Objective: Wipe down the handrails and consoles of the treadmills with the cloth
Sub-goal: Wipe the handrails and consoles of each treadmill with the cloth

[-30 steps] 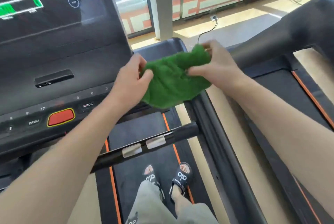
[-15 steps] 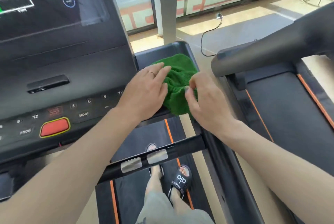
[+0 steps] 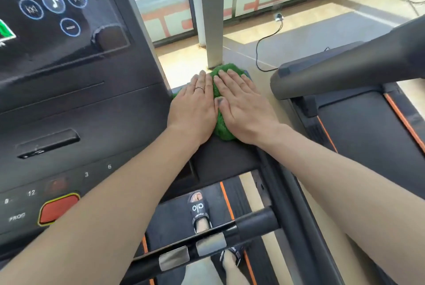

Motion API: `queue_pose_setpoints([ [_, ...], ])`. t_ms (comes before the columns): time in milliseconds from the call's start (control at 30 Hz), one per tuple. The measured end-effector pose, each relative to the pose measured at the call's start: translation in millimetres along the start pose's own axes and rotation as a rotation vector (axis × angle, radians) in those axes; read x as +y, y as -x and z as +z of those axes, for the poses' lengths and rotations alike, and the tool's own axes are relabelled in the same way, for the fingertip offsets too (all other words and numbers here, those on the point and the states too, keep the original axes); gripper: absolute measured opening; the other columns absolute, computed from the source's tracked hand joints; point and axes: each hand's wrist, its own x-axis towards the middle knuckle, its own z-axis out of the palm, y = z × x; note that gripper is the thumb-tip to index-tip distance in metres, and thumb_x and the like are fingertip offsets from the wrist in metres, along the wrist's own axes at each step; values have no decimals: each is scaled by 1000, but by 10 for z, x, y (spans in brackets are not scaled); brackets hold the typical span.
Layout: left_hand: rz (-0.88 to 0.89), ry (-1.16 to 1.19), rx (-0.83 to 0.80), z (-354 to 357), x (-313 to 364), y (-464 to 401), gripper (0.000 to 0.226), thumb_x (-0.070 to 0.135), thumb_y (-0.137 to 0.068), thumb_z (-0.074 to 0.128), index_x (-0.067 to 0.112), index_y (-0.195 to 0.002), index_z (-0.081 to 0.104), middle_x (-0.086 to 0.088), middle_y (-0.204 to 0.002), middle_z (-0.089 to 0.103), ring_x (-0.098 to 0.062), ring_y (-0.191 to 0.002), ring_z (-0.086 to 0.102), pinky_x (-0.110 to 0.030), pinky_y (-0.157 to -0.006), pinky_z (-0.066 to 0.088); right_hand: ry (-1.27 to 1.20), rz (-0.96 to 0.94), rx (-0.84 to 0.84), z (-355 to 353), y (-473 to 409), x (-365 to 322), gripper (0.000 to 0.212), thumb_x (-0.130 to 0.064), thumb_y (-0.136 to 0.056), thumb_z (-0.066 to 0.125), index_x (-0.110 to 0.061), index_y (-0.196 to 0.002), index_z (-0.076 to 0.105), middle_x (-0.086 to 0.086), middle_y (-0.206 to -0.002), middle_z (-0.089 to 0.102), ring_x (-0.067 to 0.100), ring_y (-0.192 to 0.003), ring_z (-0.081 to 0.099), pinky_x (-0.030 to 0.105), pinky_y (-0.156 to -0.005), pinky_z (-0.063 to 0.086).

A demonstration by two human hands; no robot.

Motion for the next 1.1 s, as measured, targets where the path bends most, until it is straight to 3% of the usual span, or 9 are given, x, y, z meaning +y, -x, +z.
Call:
queue_pose_setpoints([
  [167,-10,-22,4,101,-209,-410,83,38,-90,-16,-2,-159,9,-19,-166,16,-28,-155,16,-40,-125,17,-22,56,-18,-32,-377,50,56,-33,-107,16,-17,-161,15,0,-169,11,13,-155,3,31,-125,-5],
  [333,-15,42,11,55,-27,123,61,35,-108,6,5,-160,-2,-11,-169,-3,-22,-157,1,-35,-127,5,-39,61,17,65,92,-95,64,-37,-101,4,-13,-160,12,3,-169,5,13,-156,-1,34,-126,-5],
  [533,68,27,55,285,106,1004,67,34,-102,3,0,-157,21,-17,-165,16,-27,-153,23,-42,-125,20,-148,14,-18,269,1043,-397,66,-37,-101,5,-11,-159,19,4,-168,11,12,-155,2,33,-127,-1],
  [767,-17,-16,53,128,129,584,60,34,-108,6,5,-159,-5,-11,-168,-8,-21,-157,-3,-35,-127,0,-15,-58,-23,118,509,-171,65,-37,-101,3,-12,-160,12,3,-169,8,12,-155,1,30,-125,-6],
  [1000,-95,65,15,-36,-39,-111,59,33,-109,12,5,-161,5,-11,-169,9,-22,-156,9,-34,-126,5,9,7,-50,-88,-221,17,56,-31,-107,13,-17,-161,6,-1,-170,1,11,-155,-5,30,-125,-8],
  [1100,-92,77,-2,-22,11,-70,60,34,-108,11,6,-161,1,-10,-169,4,-22,-157,4,-36,-127,4,-21,30,-47,-64,-125,36,57,-31,-107,14,-16,-161,7,0,-170,0,12,-155,-6,30,-125,-8],
])
